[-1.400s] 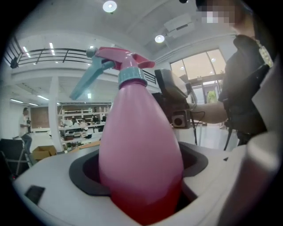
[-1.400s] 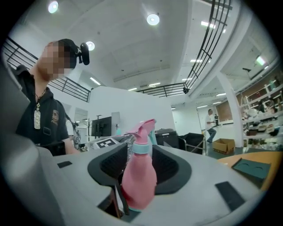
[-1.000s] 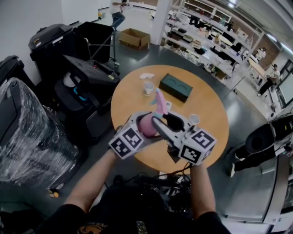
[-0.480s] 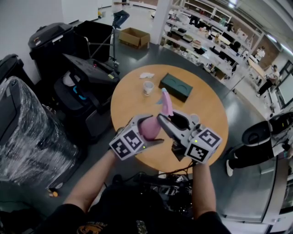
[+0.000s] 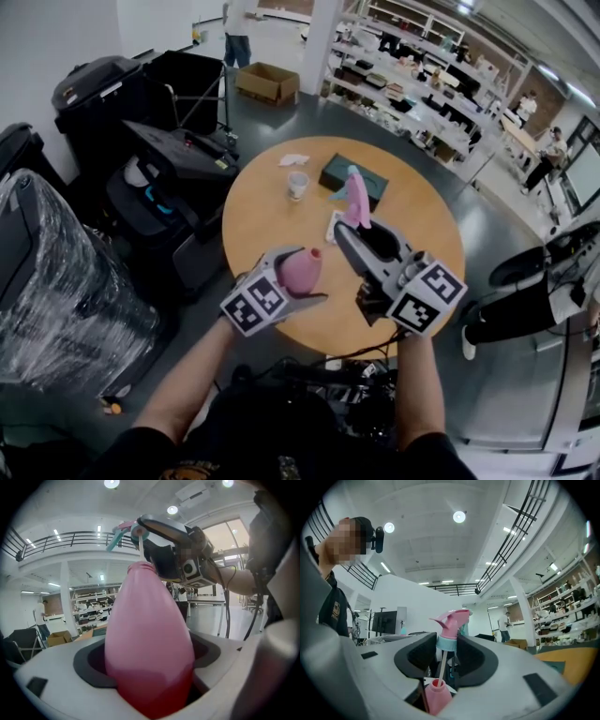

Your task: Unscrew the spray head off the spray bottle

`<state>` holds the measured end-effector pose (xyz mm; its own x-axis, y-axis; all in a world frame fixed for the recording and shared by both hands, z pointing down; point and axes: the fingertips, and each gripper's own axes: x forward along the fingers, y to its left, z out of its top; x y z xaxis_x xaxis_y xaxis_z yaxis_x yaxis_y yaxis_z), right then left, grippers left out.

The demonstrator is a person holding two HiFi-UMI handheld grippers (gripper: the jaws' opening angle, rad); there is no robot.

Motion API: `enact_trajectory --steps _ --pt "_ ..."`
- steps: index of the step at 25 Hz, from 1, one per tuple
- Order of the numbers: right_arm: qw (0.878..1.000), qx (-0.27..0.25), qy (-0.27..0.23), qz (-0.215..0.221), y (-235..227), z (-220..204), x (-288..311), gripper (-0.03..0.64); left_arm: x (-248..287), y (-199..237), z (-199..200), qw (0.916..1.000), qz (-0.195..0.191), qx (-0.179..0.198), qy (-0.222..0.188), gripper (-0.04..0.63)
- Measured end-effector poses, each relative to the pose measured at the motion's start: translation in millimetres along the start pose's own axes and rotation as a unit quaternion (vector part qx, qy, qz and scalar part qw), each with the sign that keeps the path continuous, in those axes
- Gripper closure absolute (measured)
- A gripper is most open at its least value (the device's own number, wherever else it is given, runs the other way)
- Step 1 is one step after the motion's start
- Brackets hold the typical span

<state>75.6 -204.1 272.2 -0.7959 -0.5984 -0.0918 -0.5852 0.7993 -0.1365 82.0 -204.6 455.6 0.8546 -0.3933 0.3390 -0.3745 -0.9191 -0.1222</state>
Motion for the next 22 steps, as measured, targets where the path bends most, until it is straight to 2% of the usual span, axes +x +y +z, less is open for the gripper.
enact_trajectory --steps 6,14,18,22 --pt "0.999 -0.014 -0.040 -0.012 -1.3 28.5 -11.3 0.471 4.1 1.6 -8.6 1.0000 0.003 -0.002 0.002 0.160" --pt "0.993 -0.052 -0.098 -0.031 -2.1 78.4 -17.4 0.470 3.8 27.0 5.2 0.9996 0.026 -0.003 -0.009 0.160" --pt "0.990 -0.081 -0.102 -0.057 -8.1 87.4 -19.9 0.471 -2.3 44.8 19.4 0.9983 0.052 -0.008 -0.024 0.158" --pt "0.985 -0.109 -0.091 -0.099 -21.8 74.7 -22.1 0.470 -12.6 59.6 34.5 0.9967 0.072 -0.009 -0.036 0.158"
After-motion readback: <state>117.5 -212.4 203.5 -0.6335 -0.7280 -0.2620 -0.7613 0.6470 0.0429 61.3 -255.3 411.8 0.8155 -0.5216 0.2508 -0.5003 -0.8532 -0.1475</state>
